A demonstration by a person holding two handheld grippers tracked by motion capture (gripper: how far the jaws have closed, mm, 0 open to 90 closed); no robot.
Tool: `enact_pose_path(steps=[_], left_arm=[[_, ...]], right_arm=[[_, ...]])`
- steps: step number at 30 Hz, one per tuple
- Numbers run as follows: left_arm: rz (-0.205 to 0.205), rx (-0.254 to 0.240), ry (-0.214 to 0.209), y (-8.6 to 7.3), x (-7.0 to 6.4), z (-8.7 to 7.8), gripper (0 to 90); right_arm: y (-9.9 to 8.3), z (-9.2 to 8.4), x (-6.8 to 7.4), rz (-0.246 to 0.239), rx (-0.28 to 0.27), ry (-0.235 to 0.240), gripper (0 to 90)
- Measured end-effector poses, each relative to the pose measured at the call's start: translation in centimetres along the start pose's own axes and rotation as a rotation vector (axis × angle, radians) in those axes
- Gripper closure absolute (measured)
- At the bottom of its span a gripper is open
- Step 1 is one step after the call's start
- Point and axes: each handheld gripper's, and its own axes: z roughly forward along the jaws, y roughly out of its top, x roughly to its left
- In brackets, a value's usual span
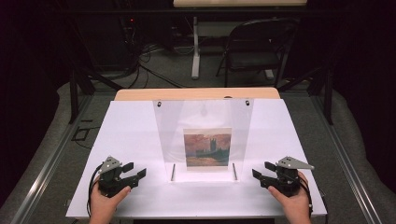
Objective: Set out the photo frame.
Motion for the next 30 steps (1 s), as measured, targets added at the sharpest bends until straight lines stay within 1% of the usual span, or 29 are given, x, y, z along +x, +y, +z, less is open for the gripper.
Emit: enact_pose_path(steps=[1, 2, 3, 5, 7, 8, 12, 16, 25, 30], left_arm=[[0.004, 0.01, -0.002, -0.04, -0.06, 0.13, 36.1], [0.004, 0.01, -0.002, -0.04, -0.06, 0.13, 36.1], [0.01, 0.011, -0.001, -0.06, -0.13, 0.21, 36.2], [0.012, 0.016, -0.004, -0.08, -0.18, 0.26, 36.2], [0.016, 0.021, -0.006, -0.09, -0.2, 0.29, 36.3], [0.017, 0.023, -0.006, -0.1, -0.2, 0.31, 36.3], [0.014, 0.028, -0.012, -0.14, -0.16, 0.39, 36.3], [0.012, 0.032, -0.01, -0.16, -0.08, 0.4, 36.3], [-0.002, 0.031, -0.02, -0.19, 0.08, 0.38, 36.3], [-0.001, 0.033, -0.023, -0.18, 0.13, 0.3, 36.3]], right_arm=[[-0.06, 0.1, -0.01, 0.001, 0.016, 0.0, 36.1], [-0.06, 0.1, -0.01, 0.001, 0.016, 0.0, 36.1], [-0.14, 0.3, -0.03, 0.002, 0.027, 0.009, 36.2], [-0.21, 0.49, -0.1, 0.006, 0.029, 0.014, 36.1], [-0.26, 0.54, -0.17, 0.013, 0.046, 0.02, 36.1], [-0.31, 0.63, -0.18, 0.016, 0.047, 0.024, 36.1], [-0.37, 0.74, -0.21, 0.027, 0.061, 0.034, 36.2], [-0.38, 0.75, -0.22, 0.029, 0.061, 0.037, 36.1], [-0.38, 0.74, -0.31, 0.037, 0.06, 0.038, 36.1], [-0.41, 0.7, -0.35, 0.042, 0.062, 0.04, 36.1]])
